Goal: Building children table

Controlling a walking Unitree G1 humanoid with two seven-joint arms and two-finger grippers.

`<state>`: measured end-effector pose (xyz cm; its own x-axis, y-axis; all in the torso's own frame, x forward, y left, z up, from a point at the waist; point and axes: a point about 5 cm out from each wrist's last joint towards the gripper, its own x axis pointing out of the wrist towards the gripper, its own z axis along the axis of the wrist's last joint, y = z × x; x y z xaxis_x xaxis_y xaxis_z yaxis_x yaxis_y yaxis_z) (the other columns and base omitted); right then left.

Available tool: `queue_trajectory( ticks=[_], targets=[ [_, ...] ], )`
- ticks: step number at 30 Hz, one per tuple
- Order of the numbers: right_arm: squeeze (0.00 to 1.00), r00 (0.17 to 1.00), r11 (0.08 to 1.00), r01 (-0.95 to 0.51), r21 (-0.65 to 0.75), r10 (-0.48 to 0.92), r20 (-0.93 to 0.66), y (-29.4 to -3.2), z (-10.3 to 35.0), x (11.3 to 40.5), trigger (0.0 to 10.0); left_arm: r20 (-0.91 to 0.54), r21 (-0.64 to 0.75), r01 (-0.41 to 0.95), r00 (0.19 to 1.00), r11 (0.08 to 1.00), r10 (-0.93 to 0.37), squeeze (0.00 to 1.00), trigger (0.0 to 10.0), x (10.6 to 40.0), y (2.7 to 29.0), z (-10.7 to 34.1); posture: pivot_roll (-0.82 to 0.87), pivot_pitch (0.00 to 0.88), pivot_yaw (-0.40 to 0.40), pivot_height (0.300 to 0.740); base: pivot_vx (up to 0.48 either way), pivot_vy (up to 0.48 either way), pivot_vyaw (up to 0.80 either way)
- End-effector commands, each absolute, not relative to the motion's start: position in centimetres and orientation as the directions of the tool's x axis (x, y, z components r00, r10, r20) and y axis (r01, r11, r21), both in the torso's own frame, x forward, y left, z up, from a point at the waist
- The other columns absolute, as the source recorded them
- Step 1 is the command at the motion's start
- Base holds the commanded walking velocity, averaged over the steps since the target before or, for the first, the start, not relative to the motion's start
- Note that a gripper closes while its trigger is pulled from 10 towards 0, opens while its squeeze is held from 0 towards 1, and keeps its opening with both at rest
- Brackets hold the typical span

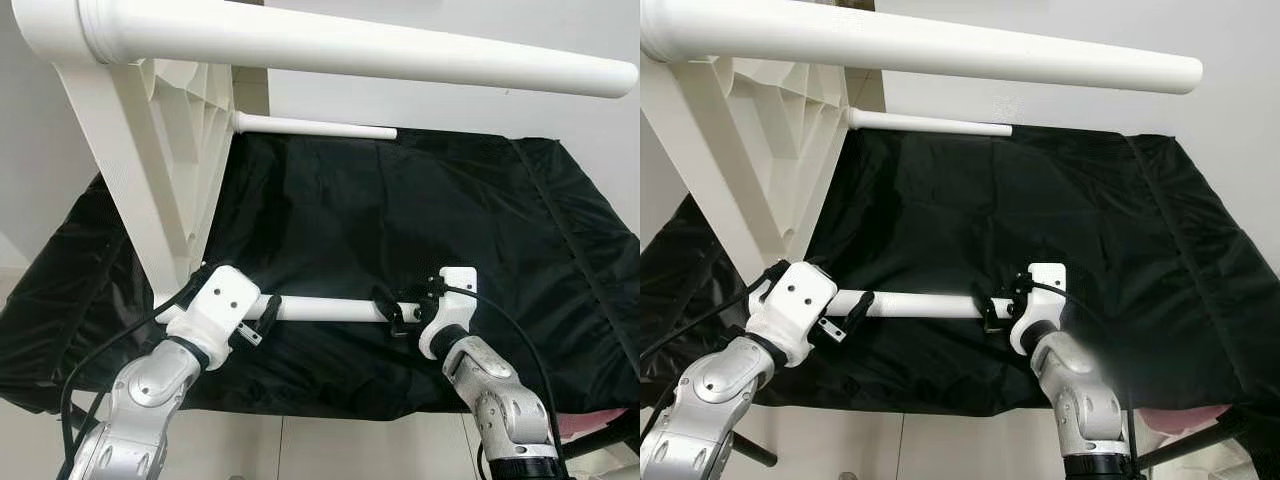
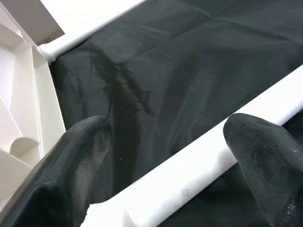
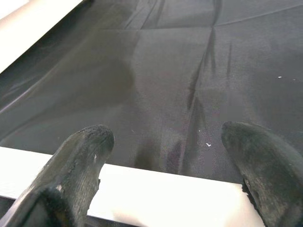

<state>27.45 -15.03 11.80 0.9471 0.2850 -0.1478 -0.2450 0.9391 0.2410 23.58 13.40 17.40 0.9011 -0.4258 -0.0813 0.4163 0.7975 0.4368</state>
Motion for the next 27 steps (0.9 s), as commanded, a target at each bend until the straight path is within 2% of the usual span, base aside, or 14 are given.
queue_trajectory(
  ticks=[1, 4, 6, 7, 8, 12, 16, 27],
  targets=[
    [0.0, 0.927, 0.937, -0.214, 0.277, 0.284, -0.244, -14.6, 9.6, 26.5, 10.0, -0.078, 0.442, 0.401, 0.908, 0.803, -0.411, 0.0, 10.0, 23.8, 13.5, 17.3, 0.03, 0.088, 0.022, 0.74, 0.0, 0.0, 0.0],
    [0.0, 0.937, 0.94, -0.22, 0.261, 0.279, -0.213, -14.3, 9.8, 26.5, 10.0, -0.076, 0.431, 0.401, 0.909, 0.808, -0.411, 0.0, 10.0, 23.9, 13.4, 17.3, 0.03, 0.087, 0.021, 0.74, 0.0, 0.0, 0.0],
    [0.0, 0.975, 0.957, -0.185, 0.224, 0.207, -0.079, -14.9, 11.2, 27.2, 10.0, -0.054, 0.373, 0.408, 0.906, 0.833, -0.42, 0.0, 10.0, 24.4, 12.8, 17.6, 0.02, 0.082, 0.024, 0.74, 0.0, 0.0, 0.0],
    [0.0, 0.975, 0.957, -0.185, 0.224, 0.207, -0.079, -14.9, 11.2, 27.2, 10.0, -0.054, 0.373, 0.408, 0.906, 0.833, -0.42, 0.0, 10.0, 24.4, 12.8, 17.6, 0.02, 0.082, 0.024, 0.74, 0.0, 0.0, 0.0],
    [0.0, 0.986, 0.958, -0.164, 0.234, 0.167, 0.004, -15.2, 12.2, 27.5, 10.0, -0.035, 0.348, 0.406, 0.907, 0.845, -0.42, 0.0, 10.0, 24.7, 12.5, 17.9, 0.02, 0.079, 0.024, 0.74, 0.0, 0.0, 0.0],
    [0.0, 0.983, 0.973, -0.137, 0.185, 0.11, 0.147, -15.5, 13.9, 27.7, 10.0, 0.02, 0.29, 0.401, 0.905, 0.869, -0.425, 0.0, 10.0, 25.5, 11.7, 18.5, 0.02, 0.071, 0.026, 0.74, 0.0, 0.0, 0.0],
    [0.0, 0.979, 0.971, -0.148, 0.187, 0.117, 0.168, -15.0, 14.1, 27.8, 10.0, 0.045, 0.211, 0.387, 0.914, 0.898, -0.404, 0.0, 10.0, 26.5, 11.2, 18.7, 0.01, 0.064, 0.03, 0.74, 0.0, 0.0, 0.0],
    [0.0, 0.971, 0.971, -0.161, 0.176, 0.124, 0.203, -13.7, 13.9, 28.3, 10.0, 0.073, 0.159, 0.335, 0.934, 0.929, -0.349, 0.0, 10.0, 28.4, 10.4, 17.6, -0.02, 0.06, 0.039, 0.74, 0.0, 0.0, 0.0]
  ],
)
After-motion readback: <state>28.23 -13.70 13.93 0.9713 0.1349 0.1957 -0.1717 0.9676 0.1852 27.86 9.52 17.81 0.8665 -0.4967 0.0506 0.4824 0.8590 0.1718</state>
